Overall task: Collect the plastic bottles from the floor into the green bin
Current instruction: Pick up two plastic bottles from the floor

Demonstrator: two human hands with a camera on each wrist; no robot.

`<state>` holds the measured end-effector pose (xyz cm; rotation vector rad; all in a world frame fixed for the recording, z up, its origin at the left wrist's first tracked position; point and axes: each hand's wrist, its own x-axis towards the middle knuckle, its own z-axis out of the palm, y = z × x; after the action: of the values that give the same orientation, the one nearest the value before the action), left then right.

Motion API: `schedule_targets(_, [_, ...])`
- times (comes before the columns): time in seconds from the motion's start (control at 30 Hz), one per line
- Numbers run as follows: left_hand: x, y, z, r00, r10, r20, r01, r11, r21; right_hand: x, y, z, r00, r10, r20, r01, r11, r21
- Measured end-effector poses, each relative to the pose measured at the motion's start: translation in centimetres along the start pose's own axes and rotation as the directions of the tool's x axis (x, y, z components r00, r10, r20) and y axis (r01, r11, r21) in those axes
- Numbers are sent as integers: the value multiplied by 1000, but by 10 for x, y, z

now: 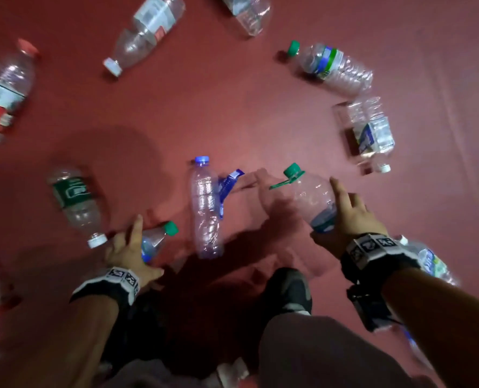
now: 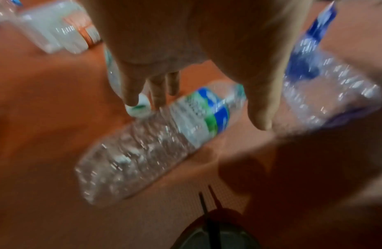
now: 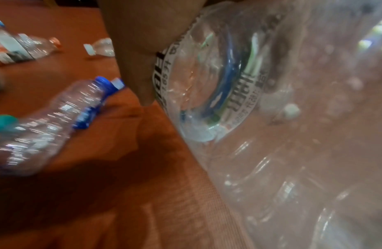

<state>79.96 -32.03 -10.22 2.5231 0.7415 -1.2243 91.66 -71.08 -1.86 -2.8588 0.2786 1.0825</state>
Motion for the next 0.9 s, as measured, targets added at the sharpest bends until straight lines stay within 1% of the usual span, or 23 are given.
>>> schedule_targets(0.07, [20,2,17,995,-35,-90,41,997,64,32,-3,16,999,-8,-34,9,1000,13])
schedule_targets(0.13, [34,1,23,988,-58,-144,72,993,97,52,-9,29,998,-44,-45,45,999,17])
schedule_targets(0.17, [38,0,22,989,-50,-140,65,993,102,56,-13,32,997,-61,-45,62,998,13])
schedule_targets(0.2, [38,-1,19,993,-43,-112,54,994,96,55,-16,33,997,-71,-38,71,997,12])
schedule_targets(0.27, [26,-5,5,998,-47,-45,50,998,46,40,-22,24,996,-79,-29,80,996,25])
schedule_targets(0.33, [-1,-6,-18,997,-77,-24,76,997,-34,13,-26,4,998,-64,-4,64,997,47])
schedule_targets(0.47, [-91,-10,-81,994,-107,-3,105,982,-154,-72,-35,-59,998,-44,45,41,997,59])
schedule_targets(0.57, [-167,-17,-150,993,-118,-10,112,965,-235,-151,-42,-129,999,-48,26,45,995,92])
schedule_targets(0.63, [-218,-22,-211,994,-103,-43,88,963,-253,-205,-43,-184,1000,0,-23,4,989,149])
schedule_targets(0.67, [-242,-26,-247,993,-95,-65,76,966,-245,-234,-45,-213,998,38,-54,-26,978,207])
schedule_targets(0.73, [-285,-27,-328,987,-72,-140,35,968,-249,-285,-55,-277,984,103,-143,-50,939,339])
schedule_targets(0.8, [-325,-22,-415,976,-31,-215,-39,948,-317,-330,-67,-347,960,137,-244,-23,908,418])
schedule_targets(0.83, [-345,-15,-460,967,-1,-254,-84,943,-323,-350,-75,-381,944,145,-295,-2,900,437])
schedule_targets(0.87, [-367,-7,-507,948,31,-316,-135,941,-312,-367,-83,-418,925,141,-353,33,895,445])
schedule_targets(0.9, [-389,3,-554,917,64,-394,-196,932,-304,-383,-92,-454,904,130,-408,74,891,448])
